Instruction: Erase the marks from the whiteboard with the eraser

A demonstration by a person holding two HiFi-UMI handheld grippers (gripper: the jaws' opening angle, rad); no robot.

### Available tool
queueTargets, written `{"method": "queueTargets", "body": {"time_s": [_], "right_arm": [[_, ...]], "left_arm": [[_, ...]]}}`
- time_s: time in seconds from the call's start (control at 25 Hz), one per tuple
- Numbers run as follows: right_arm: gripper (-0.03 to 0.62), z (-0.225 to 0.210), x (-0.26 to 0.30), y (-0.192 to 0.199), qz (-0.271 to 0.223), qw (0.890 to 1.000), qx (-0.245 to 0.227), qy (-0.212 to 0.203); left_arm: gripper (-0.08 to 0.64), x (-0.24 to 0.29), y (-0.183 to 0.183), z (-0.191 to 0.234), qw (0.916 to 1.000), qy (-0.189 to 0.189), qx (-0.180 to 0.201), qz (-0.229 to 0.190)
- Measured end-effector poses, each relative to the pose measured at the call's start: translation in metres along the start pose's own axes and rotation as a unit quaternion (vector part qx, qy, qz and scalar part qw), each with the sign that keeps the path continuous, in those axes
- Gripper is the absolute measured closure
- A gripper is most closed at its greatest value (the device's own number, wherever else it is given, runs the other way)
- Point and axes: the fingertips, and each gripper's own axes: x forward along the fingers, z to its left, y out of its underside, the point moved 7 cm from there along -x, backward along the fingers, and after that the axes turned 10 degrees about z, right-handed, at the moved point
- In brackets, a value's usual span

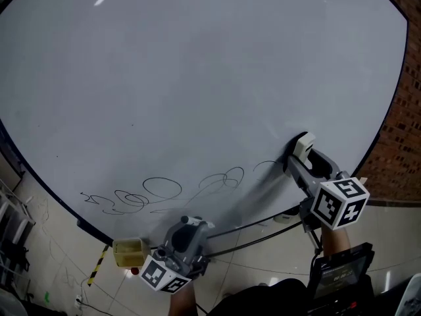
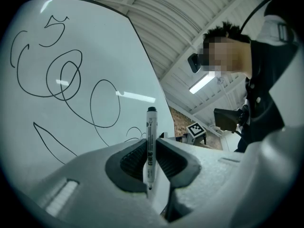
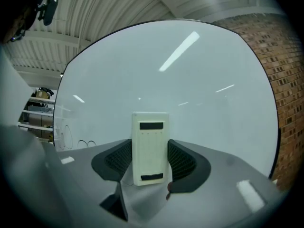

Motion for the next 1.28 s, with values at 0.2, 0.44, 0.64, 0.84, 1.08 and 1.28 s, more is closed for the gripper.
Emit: {"method": "queueTargets", "body": {"time_s": [0.2,0.44,0.64,0.84,1.08,1.28], "right_arm": [[0.354,0.068,0.011,0.002,0.018,0.996,-0.047,-0.08],[0.354,0.051,0.008,0.001,0.017,0.996,-0.024,-0.082],[0.354,-0.031,-0.006,-0.008,-0.002,0.998,0.051,-0.02],[0.354,-0.046,-0.009,-0.009,-0.005,0.998,0.058,0.017],[0.354,0.035,0.007,0.002,0.006,1.0,-0.011,-0.015],[0.354,0.097,0.019,0.018,0.019,0.995,-0.053,-0.081]], "left_arm": [[0.502,-0.003,-0.001,0.004,0.9999,0.007,-0.006,-0.005],[0.502,-0.006,-0.005,0.008,0.9999,0.016,-0.004,-0.005],[0.502,-0.007,-0.006,0.01,0.9997,0.026,-0.002,-0.004],[0.502,-0.009,-0.005,0.012,0.9995,0.032,-0.005,0.0],[0.502,-0.011,-0.003,0.013,0.9992,0.039,-0.008,0.0],[0.502,-0.013,-0.003,0.01,0.9994,0.033,-0.01,0.004]]}}
